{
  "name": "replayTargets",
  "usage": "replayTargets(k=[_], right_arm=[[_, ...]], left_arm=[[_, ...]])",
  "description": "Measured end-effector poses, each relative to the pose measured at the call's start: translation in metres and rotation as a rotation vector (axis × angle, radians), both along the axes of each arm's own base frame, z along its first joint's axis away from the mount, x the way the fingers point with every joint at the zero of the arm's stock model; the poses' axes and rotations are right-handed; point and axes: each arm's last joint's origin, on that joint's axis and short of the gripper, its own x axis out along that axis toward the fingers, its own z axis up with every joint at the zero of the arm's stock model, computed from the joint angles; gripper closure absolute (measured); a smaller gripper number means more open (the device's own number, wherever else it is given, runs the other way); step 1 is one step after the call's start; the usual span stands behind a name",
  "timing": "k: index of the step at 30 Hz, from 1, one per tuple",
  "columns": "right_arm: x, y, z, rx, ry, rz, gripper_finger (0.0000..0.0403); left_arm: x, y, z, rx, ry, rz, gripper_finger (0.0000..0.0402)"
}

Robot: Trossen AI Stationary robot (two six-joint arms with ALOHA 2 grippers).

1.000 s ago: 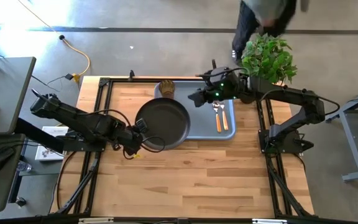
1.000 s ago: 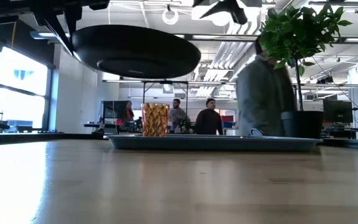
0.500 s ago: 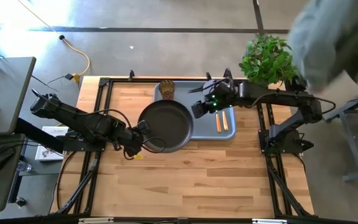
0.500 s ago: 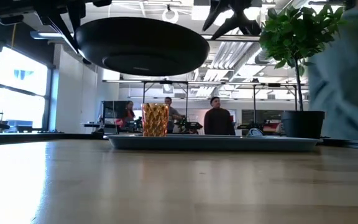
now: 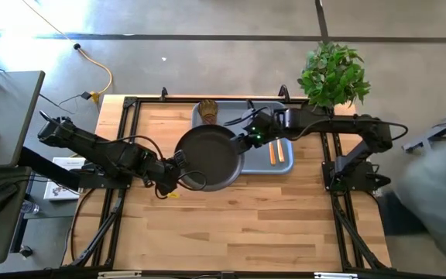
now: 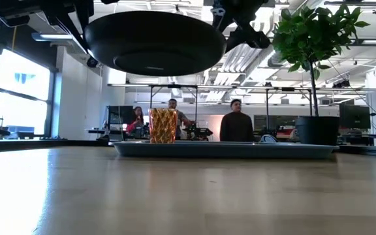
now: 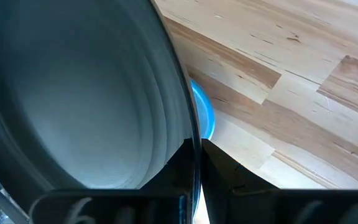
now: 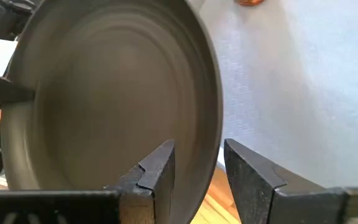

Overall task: Pick and place plate/cup/fork/spoon on tray
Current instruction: Put the black plate on the gray serving tray

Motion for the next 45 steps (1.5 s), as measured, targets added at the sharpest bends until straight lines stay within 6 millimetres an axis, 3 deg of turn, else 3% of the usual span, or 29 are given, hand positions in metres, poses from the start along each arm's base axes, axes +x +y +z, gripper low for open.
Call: replayTargets(k=[11,21,28,39,45], right_arm=[[0.007,-0.001,-0.012,0.026,0.045,-0.019,0.0279],[0.004,0.000,-0.014,0.052,0.076,-0.067,0.0390],[0.004,-0.001,-0.014,0.053,0.072,-0.090,0.0399],[0.004,-0.001,-0.015,0.057,0.079,-0.096,0.0402],[0.003,-0.001,-0.015,0.052,0.092,-0.090,0.0402]], left_arm=[[0.001,0.000,0.000,0.004,-0.007,-0.002,0.0397],[0.001,0.000,0.000,0.004,-0.010,-0.003,0.0397],[0.001,0.000,0.000,0.006,-0.012,-0.001,0.0394],[0.001,0.000,0.001,-0.014,-0.040,0.062,0.0328],[0.002,0.000,0.001,-0.077,-0.079,0.179,0.0280]])
